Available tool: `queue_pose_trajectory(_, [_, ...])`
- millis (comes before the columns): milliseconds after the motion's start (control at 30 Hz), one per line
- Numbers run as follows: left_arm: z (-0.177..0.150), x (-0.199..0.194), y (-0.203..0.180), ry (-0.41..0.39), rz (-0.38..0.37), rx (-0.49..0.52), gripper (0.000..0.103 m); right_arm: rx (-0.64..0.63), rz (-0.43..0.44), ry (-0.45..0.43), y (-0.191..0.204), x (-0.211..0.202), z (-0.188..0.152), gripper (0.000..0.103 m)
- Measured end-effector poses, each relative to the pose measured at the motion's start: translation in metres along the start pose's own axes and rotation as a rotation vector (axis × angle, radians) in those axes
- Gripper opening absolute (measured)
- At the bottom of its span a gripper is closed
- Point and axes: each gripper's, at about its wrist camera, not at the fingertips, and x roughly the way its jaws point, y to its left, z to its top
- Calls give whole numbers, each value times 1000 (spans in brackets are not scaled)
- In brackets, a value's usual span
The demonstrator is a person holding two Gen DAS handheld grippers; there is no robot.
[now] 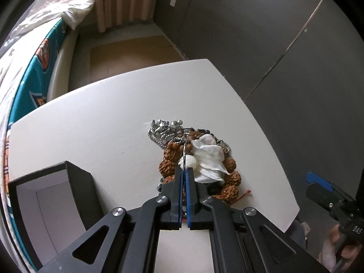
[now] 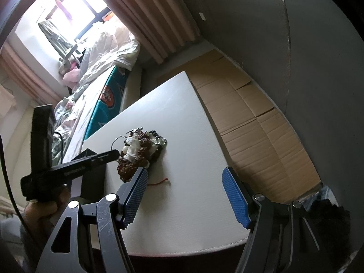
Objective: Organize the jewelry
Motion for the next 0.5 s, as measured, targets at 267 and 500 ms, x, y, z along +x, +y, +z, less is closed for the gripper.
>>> queue_pose_trajectory(267, [2,-24,1,-64,5,3,1,-2,30,0,5,0,3,69])
queue_pose_trajectory(500, [-1,-52,9,-105,25,-17,1,15,119,55,19,24,6,68])
